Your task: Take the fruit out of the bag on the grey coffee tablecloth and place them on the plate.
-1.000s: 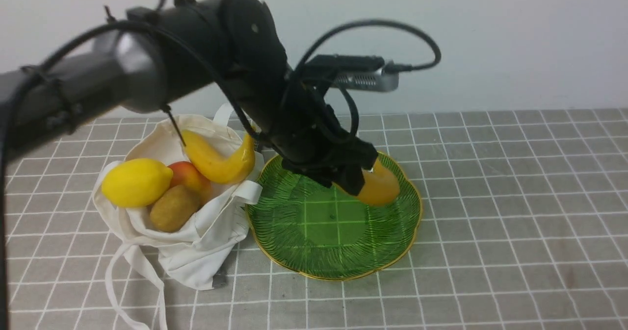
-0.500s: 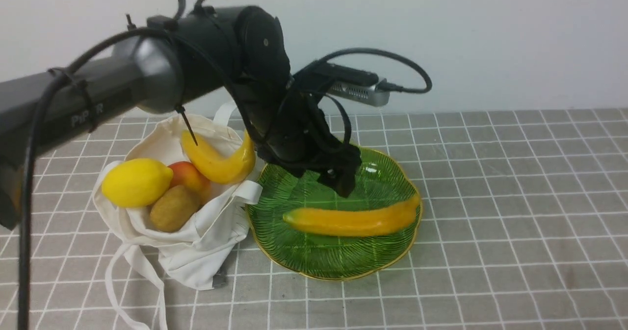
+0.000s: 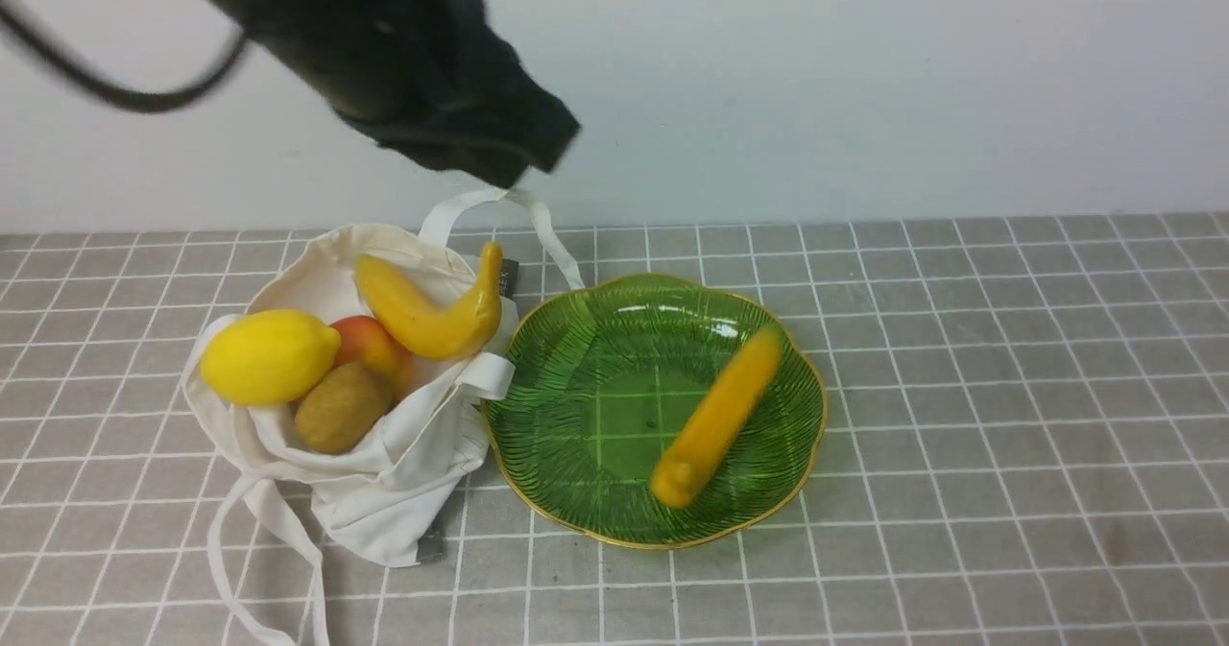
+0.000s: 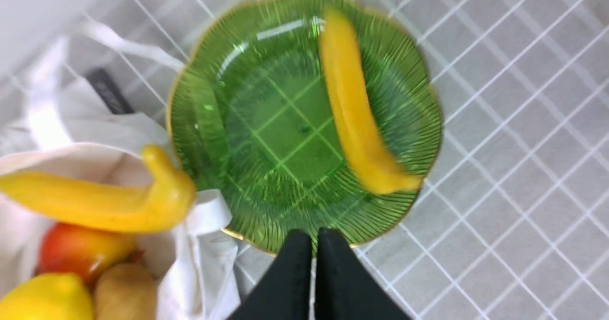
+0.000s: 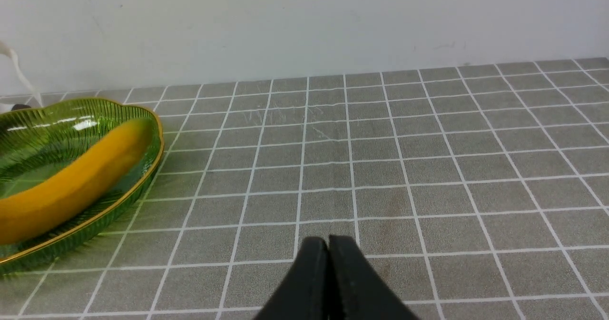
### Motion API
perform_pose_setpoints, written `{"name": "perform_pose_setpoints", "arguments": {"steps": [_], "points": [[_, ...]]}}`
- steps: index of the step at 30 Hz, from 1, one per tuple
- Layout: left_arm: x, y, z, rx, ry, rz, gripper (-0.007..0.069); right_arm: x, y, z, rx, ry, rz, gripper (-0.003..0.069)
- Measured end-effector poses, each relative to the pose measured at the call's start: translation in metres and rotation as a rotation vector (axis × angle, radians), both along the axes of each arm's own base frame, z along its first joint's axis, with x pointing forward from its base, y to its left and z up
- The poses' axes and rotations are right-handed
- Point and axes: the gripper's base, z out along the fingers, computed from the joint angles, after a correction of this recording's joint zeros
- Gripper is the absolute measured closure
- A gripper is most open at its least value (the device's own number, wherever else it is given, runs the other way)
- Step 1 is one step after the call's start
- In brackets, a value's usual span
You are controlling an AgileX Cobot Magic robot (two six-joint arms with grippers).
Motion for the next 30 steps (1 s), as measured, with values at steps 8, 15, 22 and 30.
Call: {"name": "perform_pose_setpoints", "arguments": {"steps": [8, 15, 22, 30], "points": [[-0.085, 0.049, -0.003, -0.008, -0.026, 0.019, 0.0632, 0.000, 0.000, 0.000, 0.000, 0.000, 0.000, 0.0673], [-0.162, 0.094, -0.076, -0.193, -0.220, 0.088, 0.0632, 0.000, 0.000, 0.000, 0.000, 0.000, 0.000, 0.0673], [-0.193, 0.114, -0.158, -0.467, -0.481, 0.175, 0.0632, 0.000, 0.000, 0.000, 0.000, 0.000, 0.000, 0.0673], [-0.201, 0.121, -0.203, -0.611, -0.661, 0.199, 0.0632, 0.000, 0.000, 0.000, 0.000, 0.000, 0.000, 0.0673]]}}
